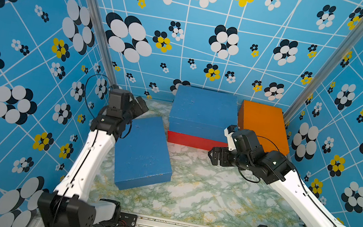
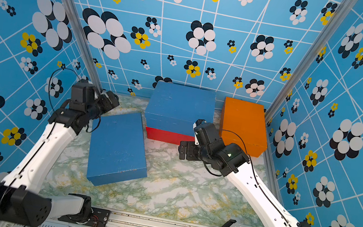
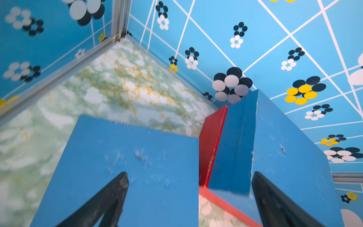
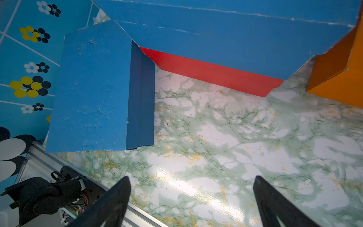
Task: Stack the shoeboxes
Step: Move the shoebox to the center of the board.
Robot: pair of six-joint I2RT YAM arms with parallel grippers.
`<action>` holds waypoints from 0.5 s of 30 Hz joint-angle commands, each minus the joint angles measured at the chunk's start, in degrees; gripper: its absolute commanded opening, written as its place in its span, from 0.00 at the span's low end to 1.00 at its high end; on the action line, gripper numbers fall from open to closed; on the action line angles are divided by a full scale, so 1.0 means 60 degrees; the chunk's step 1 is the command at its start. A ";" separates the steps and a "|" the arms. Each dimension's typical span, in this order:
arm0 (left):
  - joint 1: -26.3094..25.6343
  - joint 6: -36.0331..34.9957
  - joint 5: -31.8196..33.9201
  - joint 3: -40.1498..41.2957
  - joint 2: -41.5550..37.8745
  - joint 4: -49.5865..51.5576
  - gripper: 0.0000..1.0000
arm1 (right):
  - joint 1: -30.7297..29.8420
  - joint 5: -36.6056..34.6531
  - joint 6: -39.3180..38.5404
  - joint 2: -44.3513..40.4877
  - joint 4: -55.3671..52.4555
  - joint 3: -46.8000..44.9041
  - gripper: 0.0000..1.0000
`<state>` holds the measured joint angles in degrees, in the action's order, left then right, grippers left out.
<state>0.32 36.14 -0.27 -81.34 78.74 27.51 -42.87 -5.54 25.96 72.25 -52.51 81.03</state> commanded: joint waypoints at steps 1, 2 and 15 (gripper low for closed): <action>0.0372 -0.1779 -0.0847 -0.1359 0.1781 0.0259 1.00 | -0.0054 -0.0156 -0.0045 -0.0376 -0.0272 -0.0233 0.99; 0.0465 -0.2023 -0.0812 -0.1692 0.2329 0.0273 1.00 | -0.0062 -0.0167 -0.0057 -0.0424 -0.0304 -0.0293 0.99; 0.1141 -0.2640 -0.1305 -0.3653 0.5471 0.0675 1.00 | -0.0062 -0.0160 0.0025 -0.0630 -0.0310 -0.1049 0.99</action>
<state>6.92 22.33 -7.16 -100.22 110.50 29.19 -42.92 -5.91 25.96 69.19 -53.65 75.37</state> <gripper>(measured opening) 0.995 0.987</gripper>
